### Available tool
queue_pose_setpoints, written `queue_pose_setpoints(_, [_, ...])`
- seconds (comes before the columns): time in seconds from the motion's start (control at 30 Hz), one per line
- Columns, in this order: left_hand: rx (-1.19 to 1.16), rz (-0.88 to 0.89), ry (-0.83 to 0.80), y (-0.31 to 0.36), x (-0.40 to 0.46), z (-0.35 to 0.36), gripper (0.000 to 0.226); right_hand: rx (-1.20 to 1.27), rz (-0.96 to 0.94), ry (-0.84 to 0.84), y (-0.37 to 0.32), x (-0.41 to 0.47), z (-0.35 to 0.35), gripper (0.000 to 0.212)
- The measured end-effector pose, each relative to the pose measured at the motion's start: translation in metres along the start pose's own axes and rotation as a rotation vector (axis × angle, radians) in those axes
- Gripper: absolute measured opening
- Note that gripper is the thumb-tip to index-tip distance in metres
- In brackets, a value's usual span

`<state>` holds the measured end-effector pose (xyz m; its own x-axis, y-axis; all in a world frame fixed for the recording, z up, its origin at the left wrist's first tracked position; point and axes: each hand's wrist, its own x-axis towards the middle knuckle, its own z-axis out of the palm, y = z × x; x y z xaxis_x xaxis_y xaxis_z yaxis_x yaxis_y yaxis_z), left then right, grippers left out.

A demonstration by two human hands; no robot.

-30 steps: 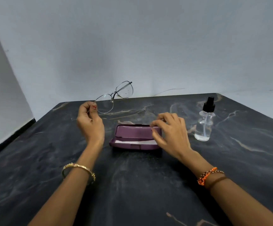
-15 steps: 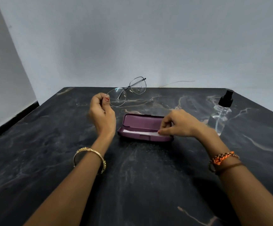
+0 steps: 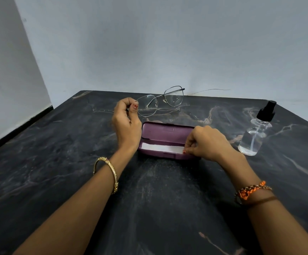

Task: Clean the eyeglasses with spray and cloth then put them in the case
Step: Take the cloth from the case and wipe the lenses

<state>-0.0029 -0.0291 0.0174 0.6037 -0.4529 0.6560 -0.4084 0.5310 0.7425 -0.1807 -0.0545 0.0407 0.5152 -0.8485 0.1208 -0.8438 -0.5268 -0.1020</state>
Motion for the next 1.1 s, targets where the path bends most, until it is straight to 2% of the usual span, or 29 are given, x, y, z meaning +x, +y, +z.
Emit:
queue_pose_setpoints(0.2, [-0.008,-0.001,-0.006,0.002,-0.0004,-0.0006,0.008,0.017,-0.005,0.032,-0.0021,0.0,0.0041,0.015])
queue_pose_setpoints(0.4, [0.003,0.009,-0.008,0.0039,-0.001,-0.0003,0.007,-0.083,-0.085,0.071,0.0015,0.0009,0.0074,0.016])
queue_pose_setpoints(0.5, [0.01,0.013,-0.005,0.0026,-0.0009,0.0002,0.008,-0.082,-0.045,0.148,0.0006,0.0007,0.0056,0.011])
queue_pose_setpoints(0.57, [0.013,0.017,-0.005,0.0011,-0.0005,0.0001,0.008,-0.088,0.005,0.172,-0.0003,0.0003,0.0054,0.018])
queue_pose_setpoints(0.63, [0.015,0.021,0.0,-0.0001,0.0,-0.0002,0.008,-0.083,0.046,0.157,-0.0006,-0.0002,0.0062,0.022])
queue_pose_setpoints(0.77, [0.006,0.015,0.004,-0.0008,0.0002,-0.0002,0.008,-0.043,0.062,0.107,-0.002,-0.0014,0.0068,0.017])
queue_pose_setpoints(0.97, [0.006,0.011,-0.005,-0.0009,-0.0003,0.0003,0.007,-0.032,-0.031,0.103,-0.0001,-0.0019,0.0075,0.015])
queue_pose_setpoints(1.1, [0.007,0.01,-0.004,0.0007,-0.0003,0.0,0.007,0.085,-0.04,0.105,0.0067,-0.0005,0.0048,0.018])
